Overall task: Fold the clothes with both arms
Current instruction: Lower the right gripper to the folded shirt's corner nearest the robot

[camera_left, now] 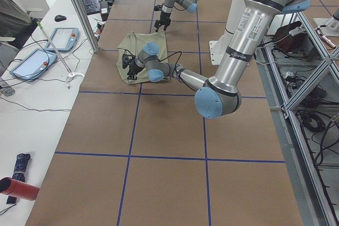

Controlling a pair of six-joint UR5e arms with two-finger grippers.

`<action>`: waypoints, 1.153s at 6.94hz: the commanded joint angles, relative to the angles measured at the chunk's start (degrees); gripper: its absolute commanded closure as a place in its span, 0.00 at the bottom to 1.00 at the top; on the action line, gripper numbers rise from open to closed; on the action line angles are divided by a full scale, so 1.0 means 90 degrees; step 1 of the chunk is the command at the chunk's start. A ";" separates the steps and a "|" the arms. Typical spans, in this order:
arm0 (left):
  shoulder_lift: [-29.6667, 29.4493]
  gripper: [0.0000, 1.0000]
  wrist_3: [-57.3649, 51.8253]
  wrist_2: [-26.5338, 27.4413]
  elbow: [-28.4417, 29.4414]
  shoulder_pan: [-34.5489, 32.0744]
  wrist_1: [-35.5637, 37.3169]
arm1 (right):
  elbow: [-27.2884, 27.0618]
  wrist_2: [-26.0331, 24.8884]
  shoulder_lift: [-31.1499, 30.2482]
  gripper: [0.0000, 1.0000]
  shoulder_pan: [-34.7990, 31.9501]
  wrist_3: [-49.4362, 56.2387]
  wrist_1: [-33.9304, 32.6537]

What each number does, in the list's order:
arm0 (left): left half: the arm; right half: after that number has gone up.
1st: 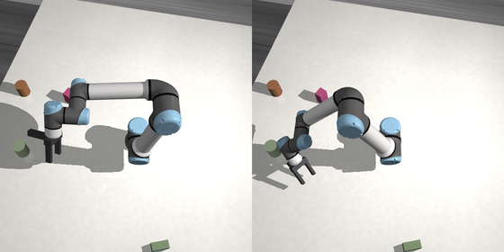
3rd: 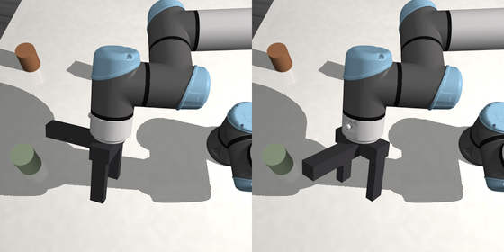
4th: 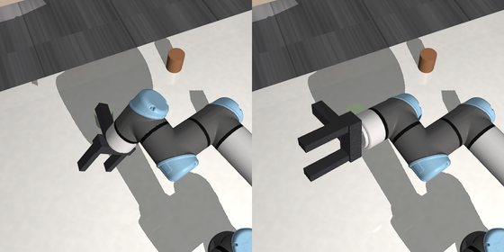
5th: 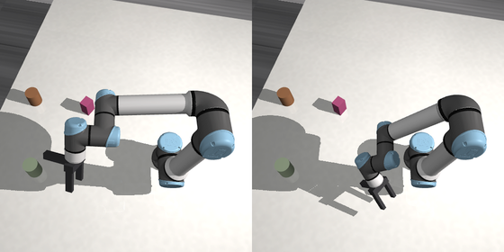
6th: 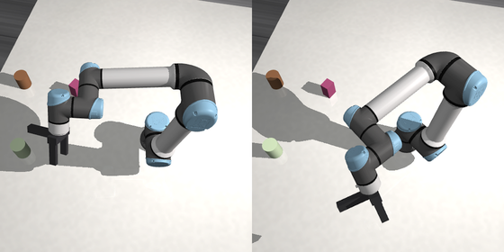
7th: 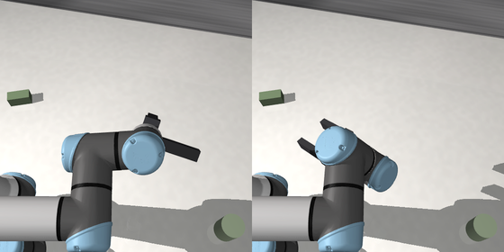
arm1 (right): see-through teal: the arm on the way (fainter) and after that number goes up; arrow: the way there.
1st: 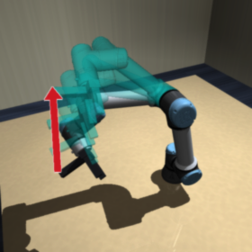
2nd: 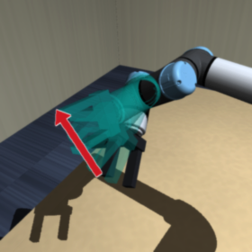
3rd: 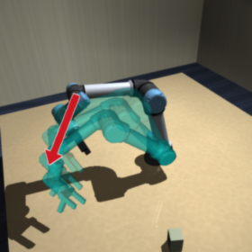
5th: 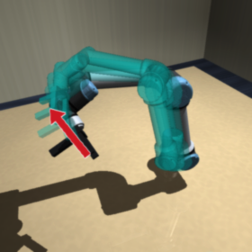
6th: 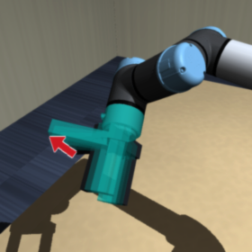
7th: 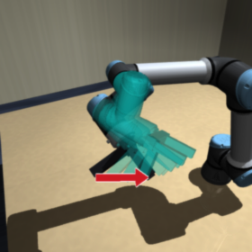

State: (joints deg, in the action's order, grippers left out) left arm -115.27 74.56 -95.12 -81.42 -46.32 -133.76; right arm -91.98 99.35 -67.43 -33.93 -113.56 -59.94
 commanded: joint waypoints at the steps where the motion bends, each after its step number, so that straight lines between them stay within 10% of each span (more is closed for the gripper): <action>1: -0.0004 0.63 -0.0004 0.0003 0.0003 -0.0009 -0.0001 | -0.0033 -0.0014 -0.0027 0.01 0.0049 -0.0019 0.0000; 4: -0.0004 0.63 0.0006 0.0003 0.0013 0.0000 -0.0001 | -0.0082 -0.0014 -0.0182 0.42 0.0049 -0.0019 0.0000; 6: -0.0024 0.63 0.0006 0.0003 0.0013 0.0000 -0.0001 | -0.0141 0.0025 -0.0309 1.00 0.0049 -0.0010 0.0000; 8: -0.0034 0.63 0.0006 0.0003 0.0013 0.0000 -0.0001 | -0.0461 0.0054 -0.0379 1.00 0.0049 -0.0010 0.0000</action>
State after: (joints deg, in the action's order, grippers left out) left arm -115.53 74.62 -95.10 -81.30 -46.32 -133.77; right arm -94.49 99.65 -70.52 -33.48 -113.65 -59.94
